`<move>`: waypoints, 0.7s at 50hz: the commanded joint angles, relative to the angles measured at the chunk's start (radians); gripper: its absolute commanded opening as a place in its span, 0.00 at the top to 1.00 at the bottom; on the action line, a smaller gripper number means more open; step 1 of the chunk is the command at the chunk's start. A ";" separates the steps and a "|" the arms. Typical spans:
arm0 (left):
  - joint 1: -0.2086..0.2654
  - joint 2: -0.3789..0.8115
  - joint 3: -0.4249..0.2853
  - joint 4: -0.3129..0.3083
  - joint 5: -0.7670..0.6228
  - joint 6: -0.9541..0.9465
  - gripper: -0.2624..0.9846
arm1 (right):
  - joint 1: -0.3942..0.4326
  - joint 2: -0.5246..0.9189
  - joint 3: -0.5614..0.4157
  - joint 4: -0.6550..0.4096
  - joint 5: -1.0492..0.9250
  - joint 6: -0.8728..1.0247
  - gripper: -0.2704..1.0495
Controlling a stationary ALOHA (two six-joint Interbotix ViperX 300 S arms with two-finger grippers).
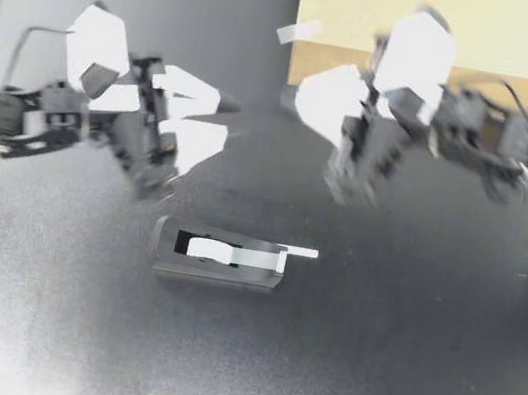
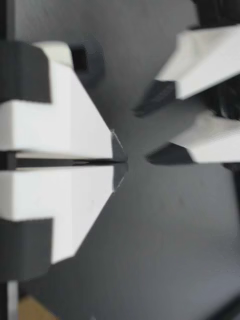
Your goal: Cut a small piece of tape from the tape dispenser then place it on the cardboard box's edge.
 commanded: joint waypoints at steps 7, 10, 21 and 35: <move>-0.057 -0.064 0.000 0.020 -0.006 0.091 0.48 | 0.095 -0.109 0.080 0.002 -0.077 0.026 0.86; -0.071 -0.067 -0.002 0.029 -0.006 0.101 0.48 | 0.118 -0.127 0.095 0.002 -0.117 0.032 0.86; -0.075 -0.074 0.000 0.055 -0.006 0.106 0.48 | 0.140 -0.137 0.137 0.002 -0.224 0.041 0.86; -0.075 -0.075 0.008 0.055 -0.005 0.106 0.48 | 0.140 -0.124 0.147 0.002 -0.230 0.041 0.86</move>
